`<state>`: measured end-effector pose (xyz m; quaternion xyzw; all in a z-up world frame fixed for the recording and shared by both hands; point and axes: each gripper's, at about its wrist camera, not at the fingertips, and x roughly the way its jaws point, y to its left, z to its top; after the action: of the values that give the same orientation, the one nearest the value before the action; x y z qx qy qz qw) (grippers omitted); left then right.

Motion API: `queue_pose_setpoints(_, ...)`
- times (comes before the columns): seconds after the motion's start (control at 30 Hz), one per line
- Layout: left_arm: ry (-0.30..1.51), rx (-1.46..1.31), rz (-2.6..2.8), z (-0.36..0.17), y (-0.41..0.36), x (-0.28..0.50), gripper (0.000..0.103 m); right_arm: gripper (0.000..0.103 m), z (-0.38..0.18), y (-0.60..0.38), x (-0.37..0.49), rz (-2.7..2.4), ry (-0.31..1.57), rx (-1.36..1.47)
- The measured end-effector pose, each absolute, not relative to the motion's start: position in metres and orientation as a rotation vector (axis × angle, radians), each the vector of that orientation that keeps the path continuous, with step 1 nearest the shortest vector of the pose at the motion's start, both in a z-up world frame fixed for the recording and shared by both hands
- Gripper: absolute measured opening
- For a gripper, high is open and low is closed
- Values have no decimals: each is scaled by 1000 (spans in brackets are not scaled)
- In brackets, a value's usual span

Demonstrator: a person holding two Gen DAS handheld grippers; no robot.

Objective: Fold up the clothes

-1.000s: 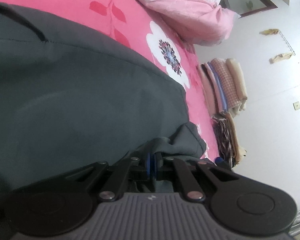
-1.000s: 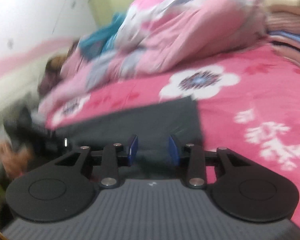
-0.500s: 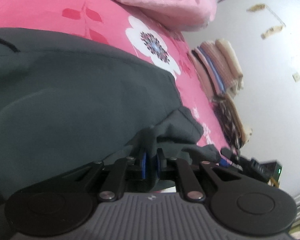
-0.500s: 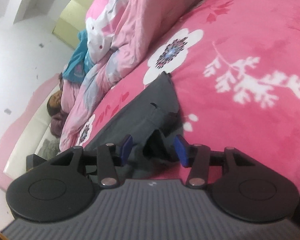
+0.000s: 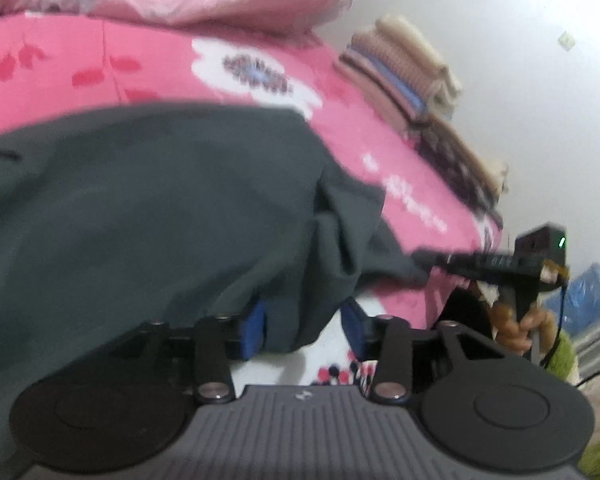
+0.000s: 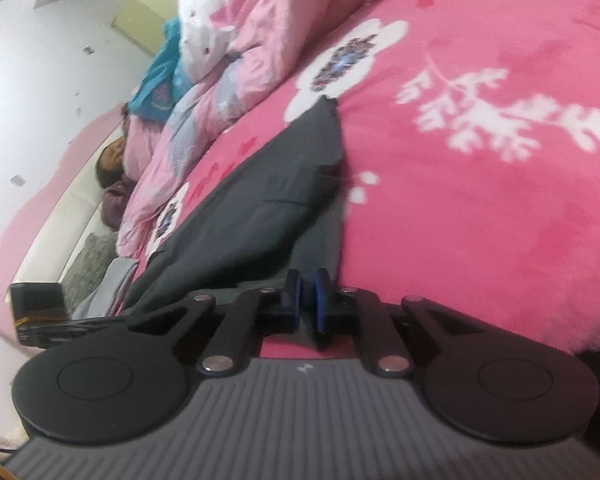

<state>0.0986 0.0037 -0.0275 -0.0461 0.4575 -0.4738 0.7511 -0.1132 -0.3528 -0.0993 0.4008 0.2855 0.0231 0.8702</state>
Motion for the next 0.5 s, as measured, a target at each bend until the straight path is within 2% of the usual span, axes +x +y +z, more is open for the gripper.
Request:
queue_pose_setpoints(0.13, 956, -151, -1031, -14, -14, 109, 58, 9, -97, -359, -126, 12, 576, 872)
queue_pose_setpoints(0.2, 965, -143, -1032, -16, -33, 116, 60, 14, -99, -365, -133, 1, 573, 923)
queue_pose_setpoints(0.23, 978, -146, -1034, -19, -43, 120, 61, 16, -99, -367, -136, -4, 571, 949)
queue_pose_setpoints(0.3, 1024, -156, -1036, -29, -63, 129, 61, 38, -102, -368, -137, -3, 580, 989)
queue_pose_setpoints(0.37, 1066, -150, -1036, -39, -84, 136, 60, 47, -103, -364, -132, 6, 601, 988)
queue_pose_setpoints(0.43, 1093, -128, -1042, -46, -102, 139, 59, 49, -103, -357, -125, 26, 628, 965)
queue_pose_setpoints(0.5, 1106, -106, -1059, -52, -120, 138, 52, 48, -103, -348, -119, 28, 649, 921)
